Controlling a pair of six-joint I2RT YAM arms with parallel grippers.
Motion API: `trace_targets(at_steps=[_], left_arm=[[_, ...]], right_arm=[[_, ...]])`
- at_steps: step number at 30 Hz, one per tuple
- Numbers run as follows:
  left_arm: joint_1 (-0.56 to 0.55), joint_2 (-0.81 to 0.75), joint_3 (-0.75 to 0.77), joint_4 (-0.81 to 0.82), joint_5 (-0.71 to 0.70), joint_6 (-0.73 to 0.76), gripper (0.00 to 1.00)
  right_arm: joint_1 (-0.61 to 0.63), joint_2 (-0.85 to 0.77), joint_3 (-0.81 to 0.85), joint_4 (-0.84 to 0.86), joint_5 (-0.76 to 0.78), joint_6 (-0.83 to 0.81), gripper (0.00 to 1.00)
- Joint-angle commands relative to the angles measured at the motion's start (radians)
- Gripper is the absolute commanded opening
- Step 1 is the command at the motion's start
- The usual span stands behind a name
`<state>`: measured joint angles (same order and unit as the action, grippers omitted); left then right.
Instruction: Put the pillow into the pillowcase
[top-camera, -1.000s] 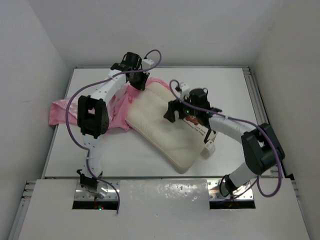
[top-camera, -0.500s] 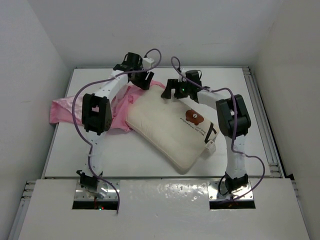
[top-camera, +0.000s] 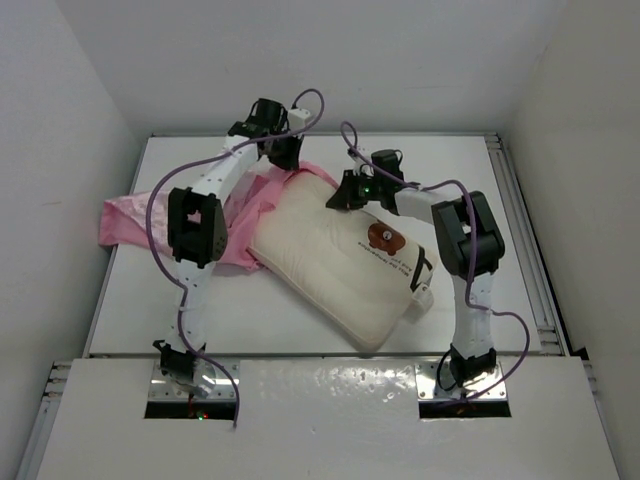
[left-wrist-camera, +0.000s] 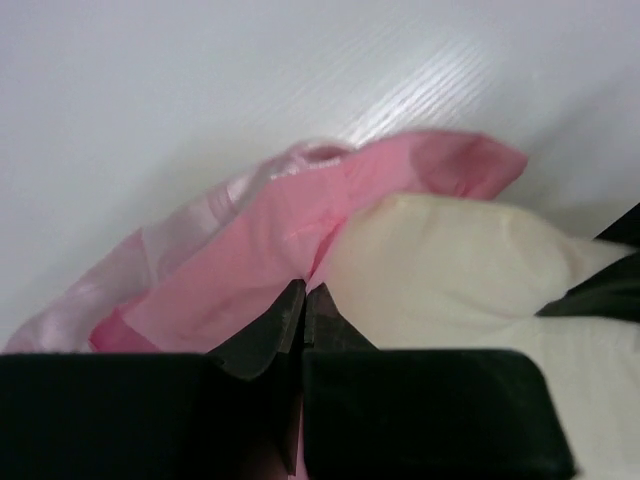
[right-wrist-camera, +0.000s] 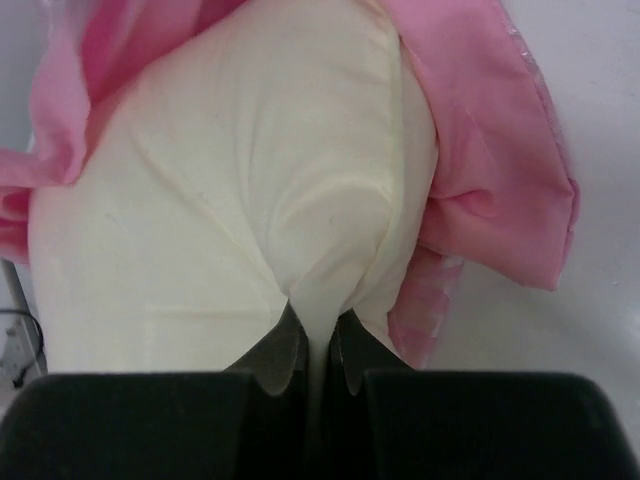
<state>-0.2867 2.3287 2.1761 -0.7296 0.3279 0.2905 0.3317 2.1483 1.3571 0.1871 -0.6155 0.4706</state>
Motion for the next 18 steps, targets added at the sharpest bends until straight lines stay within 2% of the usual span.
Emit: trace_targets(at_steps=[1,4,7,13,18], left_arm=[[-0.022,-0.038,0.146,0.010,0.062,-0.028,0.00],[-0.029,-0.051,0.180,0.019,0.074,-0.048,0.00],[-0.040,-0.060,0.154,-0.017,0.112,-0.044,0.00],[-0.071,-0.086,0.097,-0.134,0.293,0.021,0.00],[-0.078,-0.097,0.145,-0.198,0.514,0.090,0.00]], right_arm=[[0.052,-0.119,0.000,-0.058,-0.104,-0.154,0.00],[0.085,-0.165,-0.007,-0.110,-0.139,-0.233,0.00],[0.089,-0.208,-0.039,-0.080,-0.127,-0.201,0.00],[0.070,-0.275,-0.133,0.260,0.088,0.000,0.00],[0.053,-0.220,-0.076,0.331,0.320,0.180,0.00]])
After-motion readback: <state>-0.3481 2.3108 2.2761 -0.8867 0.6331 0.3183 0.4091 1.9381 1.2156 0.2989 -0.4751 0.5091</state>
